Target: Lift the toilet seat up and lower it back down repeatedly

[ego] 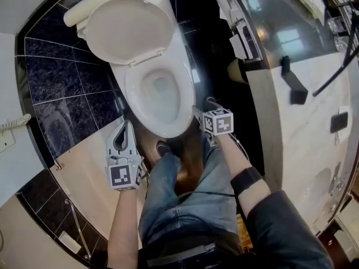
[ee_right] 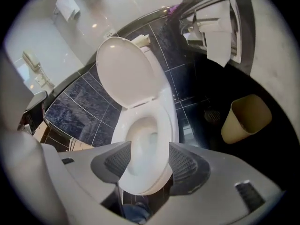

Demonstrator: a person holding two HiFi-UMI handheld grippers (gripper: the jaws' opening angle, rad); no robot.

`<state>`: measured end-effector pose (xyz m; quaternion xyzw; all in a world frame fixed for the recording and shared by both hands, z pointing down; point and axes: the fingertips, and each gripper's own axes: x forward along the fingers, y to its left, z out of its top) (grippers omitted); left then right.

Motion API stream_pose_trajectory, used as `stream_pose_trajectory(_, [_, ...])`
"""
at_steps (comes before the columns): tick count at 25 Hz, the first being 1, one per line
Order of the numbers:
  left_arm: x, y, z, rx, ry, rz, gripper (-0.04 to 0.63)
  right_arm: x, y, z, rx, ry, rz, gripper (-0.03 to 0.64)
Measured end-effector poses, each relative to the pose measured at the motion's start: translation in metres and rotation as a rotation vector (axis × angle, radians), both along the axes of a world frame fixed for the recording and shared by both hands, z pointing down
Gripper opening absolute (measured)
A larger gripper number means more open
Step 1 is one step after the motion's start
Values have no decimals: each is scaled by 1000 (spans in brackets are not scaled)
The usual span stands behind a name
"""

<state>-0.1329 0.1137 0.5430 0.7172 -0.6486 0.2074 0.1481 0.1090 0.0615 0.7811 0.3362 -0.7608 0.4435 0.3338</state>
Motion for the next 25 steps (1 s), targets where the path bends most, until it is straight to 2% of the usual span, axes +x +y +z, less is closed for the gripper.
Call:
stream_pose_trajectory(6, [10, -7, 42, -9, 13, 1, 0, 3, 13, 69, -104, -87, 127, 265])
stream_pose_trajectory(12, [7, 0, 76, -19, -23, 36, 0, -2, 28, 120, -173, -154, 188, 228])
stream_pose_trajectory(17, [4, 6, 93, -48, -31, 36, 0, -10, 34, 143, -206, -188, 236, 225])
stream_pose_trajectory(21, [2, 9, 102, -65, -28, 32, 0, -17, 36, 152, -224, -200, 250, 189])
stream_pose_trajectory(25, [2, 12, 109, -78, -24, 23, 0, -15, 37, 156, -240, -203, 269, 198])
